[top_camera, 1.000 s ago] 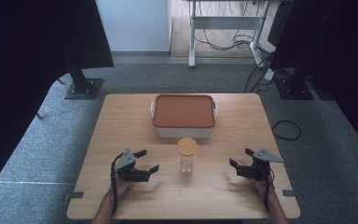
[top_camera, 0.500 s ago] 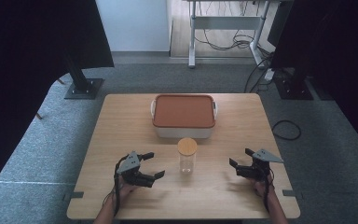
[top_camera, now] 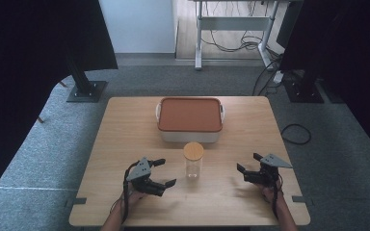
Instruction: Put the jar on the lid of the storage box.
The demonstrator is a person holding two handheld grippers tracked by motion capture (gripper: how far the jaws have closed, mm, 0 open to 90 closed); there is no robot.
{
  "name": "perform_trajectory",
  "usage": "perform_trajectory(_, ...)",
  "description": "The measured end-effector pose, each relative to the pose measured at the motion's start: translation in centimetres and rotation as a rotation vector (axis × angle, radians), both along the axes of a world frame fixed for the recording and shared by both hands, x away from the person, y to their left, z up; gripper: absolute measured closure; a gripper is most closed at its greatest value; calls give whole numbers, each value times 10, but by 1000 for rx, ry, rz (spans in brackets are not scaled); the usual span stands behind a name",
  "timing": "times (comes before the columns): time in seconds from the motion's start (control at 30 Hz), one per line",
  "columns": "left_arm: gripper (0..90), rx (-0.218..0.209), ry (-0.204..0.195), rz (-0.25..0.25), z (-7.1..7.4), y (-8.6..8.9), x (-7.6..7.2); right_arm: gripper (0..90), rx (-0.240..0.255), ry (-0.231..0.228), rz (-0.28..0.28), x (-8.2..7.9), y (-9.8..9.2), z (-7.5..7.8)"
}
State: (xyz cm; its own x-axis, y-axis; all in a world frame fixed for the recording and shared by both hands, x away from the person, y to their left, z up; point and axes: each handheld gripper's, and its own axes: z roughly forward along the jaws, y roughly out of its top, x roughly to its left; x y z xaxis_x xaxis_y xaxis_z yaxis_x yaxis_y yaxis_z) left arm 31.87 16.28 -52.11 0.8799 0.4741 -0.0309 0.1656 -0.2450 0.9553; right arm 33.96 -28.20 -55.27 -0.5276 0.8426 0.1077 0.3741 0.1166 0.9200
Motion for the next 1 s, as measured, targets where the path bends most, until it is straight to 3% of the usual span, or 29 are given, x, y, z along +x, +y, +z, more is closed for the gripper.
perform_trajectory(0.63,89,-2,1,-25,-1,-23,7,83,-10,1,-3,0,1,0)
perform_trajectory(0.73,89,-21,4,-34,0,-26,8,83,-9,2,-2,0,1,0)
perform_trajectory(1.0,89,18,-8,-35,-2,-34,9,83,-15,-3,-3,0,1,0)
